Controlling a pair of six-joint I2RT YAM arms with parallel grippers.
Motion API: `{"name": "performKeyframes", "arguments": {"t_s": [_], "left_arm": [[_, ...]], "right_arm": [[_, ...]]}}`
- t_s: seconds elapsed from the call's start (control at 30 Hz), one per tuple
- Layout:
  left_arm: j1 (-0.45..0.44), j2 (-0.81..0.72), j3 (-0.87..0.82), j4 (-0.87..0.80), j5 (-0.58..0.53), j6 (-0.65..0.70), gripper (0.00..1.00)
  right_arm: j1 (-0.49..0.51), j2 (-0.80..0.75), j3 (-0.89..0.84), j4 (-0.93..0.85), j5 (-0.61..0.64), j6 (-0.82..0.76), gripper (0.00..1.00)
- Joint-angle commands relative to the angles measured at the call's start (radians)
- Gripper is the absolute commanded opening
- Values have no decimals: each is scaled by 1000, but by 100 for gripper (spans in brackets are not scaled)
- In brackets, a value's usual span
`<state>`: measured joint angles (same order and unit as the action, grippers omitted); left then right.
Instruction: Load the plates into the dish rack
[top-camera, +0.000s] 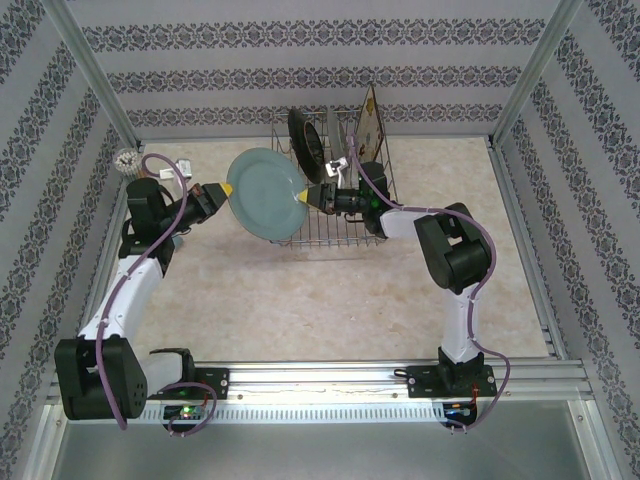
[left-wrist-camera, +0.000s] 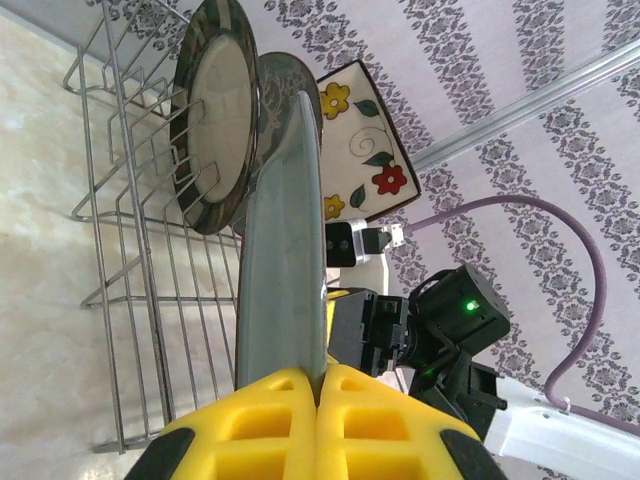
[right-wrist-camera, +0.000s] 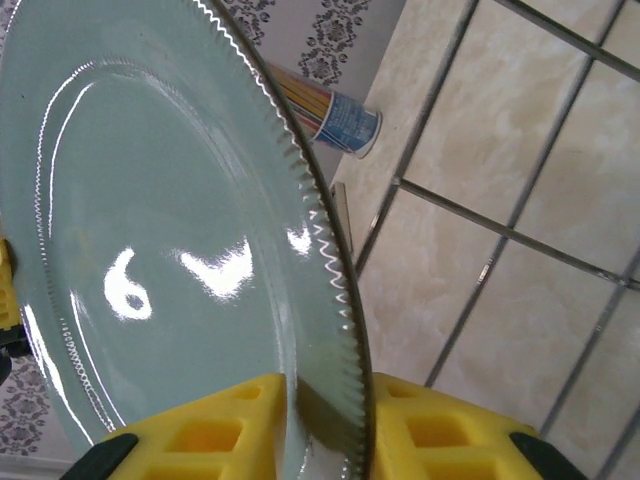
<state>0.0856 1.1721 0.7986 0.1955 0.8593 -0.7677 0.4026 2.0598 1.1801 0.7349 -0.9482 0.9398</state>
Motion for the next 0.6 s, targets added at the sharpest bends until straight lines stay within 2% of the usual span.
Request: {"name": "performKeyframes", "arguments": {"t_s": [0.0,0.13,0.27,0.57], "left_arm": [[-38,10,-4,99,5,27,0],[-47,19,-11,96,-3,38,0],[-53,24,-16,85,-12,50,0],[-66,38,-36,73,-30,76,0]], "right_arm": [[21,-90,-11,92,-74,-31,19],[11,-113,-33,88,-77,-39,12],[4,-138,-56,87,-77,-45,0],[-11,-181,-93,72,-74,-62,0]]}}
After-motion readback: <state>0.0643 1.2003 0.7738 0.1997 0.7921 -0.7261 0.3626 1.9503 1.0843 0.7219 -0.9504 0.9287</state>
